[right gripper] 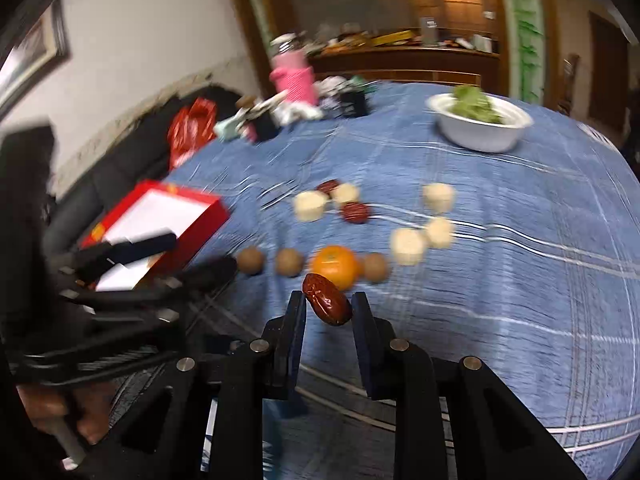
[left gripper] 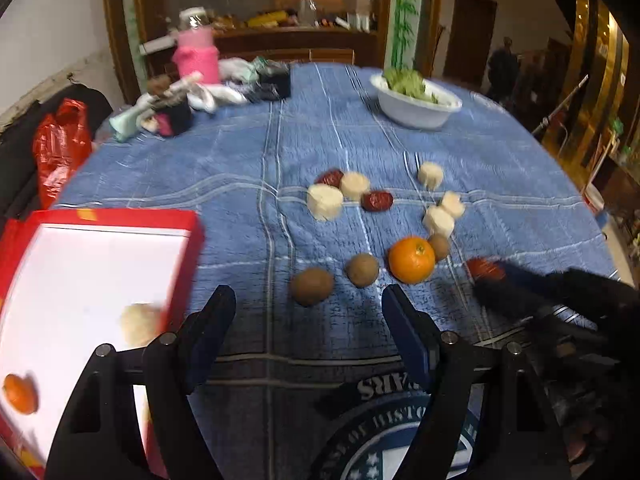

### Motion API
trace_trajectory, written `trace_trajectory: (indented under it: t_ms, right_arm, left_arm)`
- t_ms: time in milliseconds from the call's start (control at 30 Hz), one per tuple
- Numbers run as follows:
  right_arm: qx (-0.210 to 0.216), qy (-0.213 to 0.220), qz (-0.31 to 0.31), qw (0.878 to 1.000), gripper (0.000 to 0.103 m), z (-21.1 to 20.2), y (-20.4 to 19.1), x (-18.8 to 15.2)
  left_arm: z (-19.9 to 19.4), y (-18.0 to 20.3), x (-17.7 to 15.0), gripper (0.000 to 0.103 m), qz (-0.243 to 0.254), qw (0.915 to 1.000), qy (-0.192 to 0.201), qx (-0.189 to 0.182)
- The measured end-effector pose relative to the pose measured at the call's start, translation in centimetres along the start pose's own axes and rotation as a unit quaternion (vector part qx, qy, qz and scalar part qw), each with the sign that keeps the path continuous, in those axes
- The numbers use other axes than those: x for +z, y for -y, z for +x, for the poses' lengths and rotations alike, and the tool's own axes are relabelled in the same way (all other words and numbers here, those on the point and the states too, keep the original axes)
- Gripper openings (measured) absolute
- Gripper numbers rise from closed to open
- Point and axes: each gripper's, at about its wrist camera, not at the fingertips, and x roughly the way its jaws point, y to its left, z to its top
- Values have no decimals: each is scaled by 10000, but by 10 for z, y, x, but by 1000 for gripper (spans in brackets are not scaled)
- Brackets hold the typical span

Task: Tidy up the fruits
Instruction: 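Grasp a red date with the right tool while the left tool grasps a brown round fruit, then carry the held red date and brown fruit over the tray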

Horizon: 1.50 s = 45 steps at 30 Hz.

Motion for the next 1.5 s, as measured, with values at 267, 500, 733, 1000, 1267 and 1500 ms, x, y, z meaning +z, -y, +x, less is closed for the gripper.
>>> trace_trajectory:
  t_ms: [267,500,733,1000,1267,1500]
  right_arm:
    - [336,237,235,9989,24,-9,14,3]
    - [333,305,272,9986,24,-11,13,3]
    - [206,285,223,9991,24,-13,8,2]
    - [149,233,84,9996,24,-26,-12,-12]
    - [195,270,1,9994,24,-37,-31,-24]
    - [54,282,7,9996,23,-41,-37,-31]
  left_arm:
    - [26,2,0,33,-82,9995,-287,104]
    - [4,0,-5,24,-140,9998,-29,153]
    - [-18,-5,-24,24,-251,9997,18,-70]
    - [-48,-4,-49,24,-342,9987,176,-337]
    - [-64,-8,-60,24,-397,9985,256,-270]
    - [-65,-16,-63,24,-531,9983,243,8]
